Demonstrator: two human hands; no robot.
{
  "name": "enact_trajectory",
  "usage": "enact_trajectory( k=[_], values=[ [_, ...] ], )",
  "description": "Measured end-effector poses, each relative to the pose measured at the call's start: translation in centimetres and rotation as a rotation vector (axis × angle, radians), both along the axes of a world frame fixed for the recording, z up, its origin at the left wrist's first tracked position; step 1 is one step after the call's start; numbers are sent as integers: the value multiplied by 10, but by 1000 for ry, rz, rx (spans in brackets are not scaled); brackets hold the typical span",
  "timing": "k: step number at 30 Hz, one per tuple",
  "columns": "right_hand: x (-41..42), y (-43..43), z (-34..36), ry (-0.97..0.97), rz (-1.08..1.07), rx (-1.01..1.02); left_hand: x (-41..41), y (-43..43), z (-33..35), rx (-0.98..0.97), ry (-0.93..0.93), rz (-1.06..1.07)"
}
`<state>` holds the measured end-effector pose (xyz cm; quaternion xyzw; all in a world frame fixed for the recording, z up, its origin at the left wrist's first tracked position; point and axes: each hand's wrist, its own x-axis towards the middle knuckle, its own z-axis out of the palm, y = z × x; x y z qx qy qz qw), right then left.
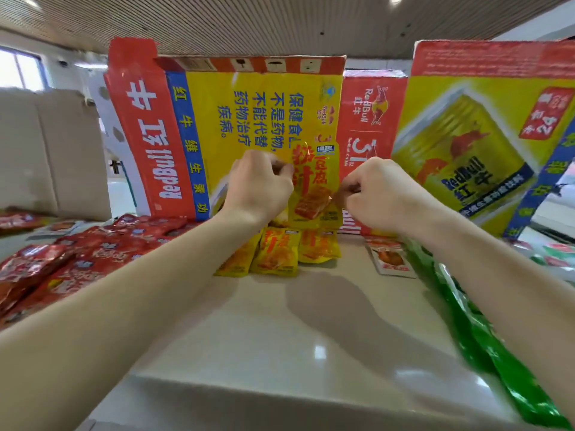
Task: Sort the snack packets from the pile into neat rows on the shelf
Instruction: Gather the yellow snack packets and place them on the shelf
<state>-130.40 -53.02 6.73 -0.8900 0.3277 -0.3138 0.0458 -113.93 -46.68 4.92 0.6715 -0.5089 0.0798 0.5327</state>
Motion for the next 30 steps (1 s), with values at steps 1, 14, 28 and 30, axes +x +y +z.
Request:
enact_trajectory(
  k=[1, 14, 28, 30],
  values=[
    [1, -3, -3, 43, -32, 22, 2, -8, -5, 38, 27, 26],
    [8, -8, -54, 365, -195, 87, 8, -29, -65, 353, -211, 10],
    [11, -3, -59, 492, -214, 164, 4, -21, -65, 501, -345, -55],
    [11, -2, -59, 491, -219, 144, 3, -20, -63, 503, -351, -52]
  ],
)
